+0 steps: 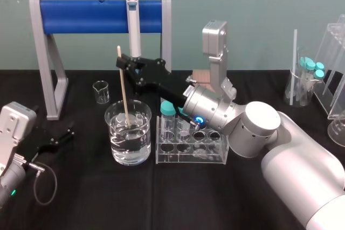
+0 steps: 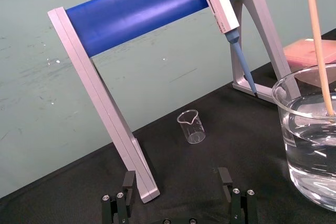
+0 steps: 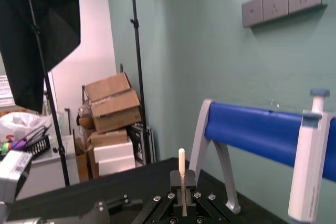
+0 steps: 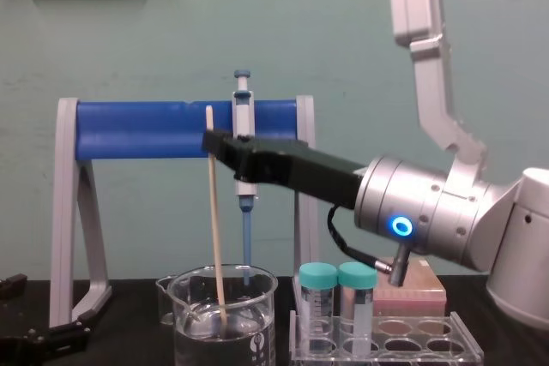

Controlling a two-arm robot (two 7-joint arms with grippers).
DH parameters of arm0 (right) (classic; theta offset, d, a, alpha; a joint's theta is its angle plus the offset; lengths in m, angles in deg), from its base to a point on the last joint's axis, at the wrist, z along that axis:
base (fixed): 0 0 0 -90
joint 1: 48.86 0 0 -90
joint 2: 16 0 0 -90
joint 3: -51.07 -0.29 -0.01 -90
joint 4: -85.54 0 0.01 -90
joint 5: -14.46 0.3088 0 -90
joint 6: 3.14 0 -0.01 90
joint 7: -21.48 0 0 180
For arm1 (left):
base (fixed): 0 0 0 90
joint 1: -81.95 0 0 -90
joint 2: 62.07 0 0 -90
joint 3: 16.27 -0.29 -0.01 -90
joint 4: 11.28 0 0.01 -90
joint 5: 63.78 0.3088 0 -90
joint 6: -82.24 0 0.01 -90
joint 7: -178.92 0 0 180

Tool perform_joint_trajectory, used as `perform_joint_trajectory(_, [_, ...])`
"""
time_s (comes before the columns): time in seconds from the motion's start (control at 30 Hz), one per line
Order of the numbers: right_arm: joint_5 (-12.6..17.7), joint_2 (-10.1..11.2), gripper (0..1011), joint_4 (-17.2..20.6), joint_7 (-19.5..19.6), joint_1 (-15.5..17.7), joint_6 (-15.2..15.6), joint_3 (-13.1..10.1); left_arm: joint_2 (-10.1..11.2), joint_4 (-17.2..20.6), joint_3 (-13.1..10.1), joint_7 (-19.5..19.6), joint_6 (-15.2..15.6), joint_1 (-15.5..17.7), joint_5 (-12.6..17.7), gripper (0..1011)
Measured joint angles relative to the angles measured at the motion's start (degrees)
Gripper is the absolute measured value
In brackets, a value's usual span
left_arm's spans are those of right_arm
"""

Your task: Hold the thermometer with one hand and immerse one end into the beaker, then reinsert it into the test tube rack.

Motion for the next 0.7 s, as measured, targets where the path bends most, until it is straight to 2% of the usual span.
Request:
perform_joint_trajectory(0.23, [1.9,1.0,38,3.7,-0.3,0.2,0.5,-1.2,0.0,0.0,0.0,0.0,0.0,0.0,0.0,1004])
perform_joint_trajectory(0.53, [6.7,4.6,38,13.3,-0.2,0.8,5.3,-3.5,0.0,0.0,0.0,0.0,0.0,0.0,0.0,1004])
perform_joint_trajectory(0.57, [7.6,5.5,38,15.4,0.2,1.2,6.4,-4.1,0.0,0.0,0.0,0.0,0.0,0.0,0.0,1004])
perform_joint_trajectory(0.7, [9.4,7.7,38,20.0,2.1,2.6,8.6,-5.5,0.0,0.0,0.0,0.0,0.0,0.0,0.0,1004])
